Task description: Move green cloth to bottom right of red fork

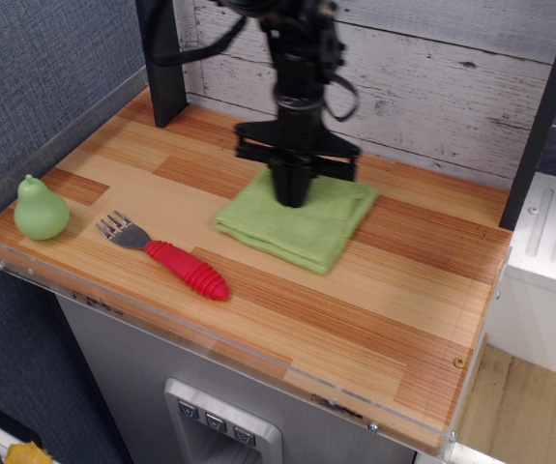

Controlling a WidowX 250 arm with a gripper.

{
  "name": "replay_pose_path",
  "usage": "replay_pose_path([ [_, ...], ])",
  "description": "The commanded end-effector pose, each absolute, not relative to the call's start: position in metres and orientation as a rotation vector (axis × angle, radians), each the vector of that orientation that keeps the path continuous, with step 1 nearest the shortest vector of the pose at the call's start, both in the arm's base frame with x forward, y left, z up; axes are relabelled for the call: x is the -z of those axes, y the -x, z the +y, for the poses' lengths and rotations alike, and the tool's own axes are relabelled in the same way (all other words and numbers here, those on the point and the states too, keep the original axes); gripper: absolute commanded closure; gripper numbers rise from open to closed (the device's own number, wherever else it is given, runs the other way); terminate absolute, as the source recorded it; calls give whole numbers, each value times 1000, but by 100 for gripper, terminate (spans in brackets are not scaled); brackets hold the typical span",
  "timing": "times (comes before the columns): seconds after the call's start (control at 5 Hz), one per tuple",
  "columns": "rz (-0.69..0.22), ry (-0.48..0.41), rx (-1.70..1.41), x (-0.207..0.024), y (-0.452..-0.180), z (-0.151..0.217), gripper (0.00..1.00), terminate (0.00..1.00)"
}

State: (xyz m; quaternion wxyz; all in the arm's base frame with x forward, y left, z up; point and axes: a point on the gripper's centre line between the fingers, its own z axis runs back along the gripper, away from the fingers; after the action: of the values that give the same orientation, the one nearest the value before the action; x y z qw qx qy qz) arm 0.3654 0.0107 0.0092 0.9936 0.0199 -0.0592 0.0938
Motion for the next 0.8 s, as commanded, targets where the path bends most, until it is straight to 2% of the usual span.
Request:
replay_pose_path([
  [0.0, -131, -18, -192, -18, -357, -42, 100, 0],
  [0.4, -96, -26, -205, -18, -327, -75, 100, 0],
  [0.6, -64, -9, -233, -19, -308, -75, 100, 0],
])
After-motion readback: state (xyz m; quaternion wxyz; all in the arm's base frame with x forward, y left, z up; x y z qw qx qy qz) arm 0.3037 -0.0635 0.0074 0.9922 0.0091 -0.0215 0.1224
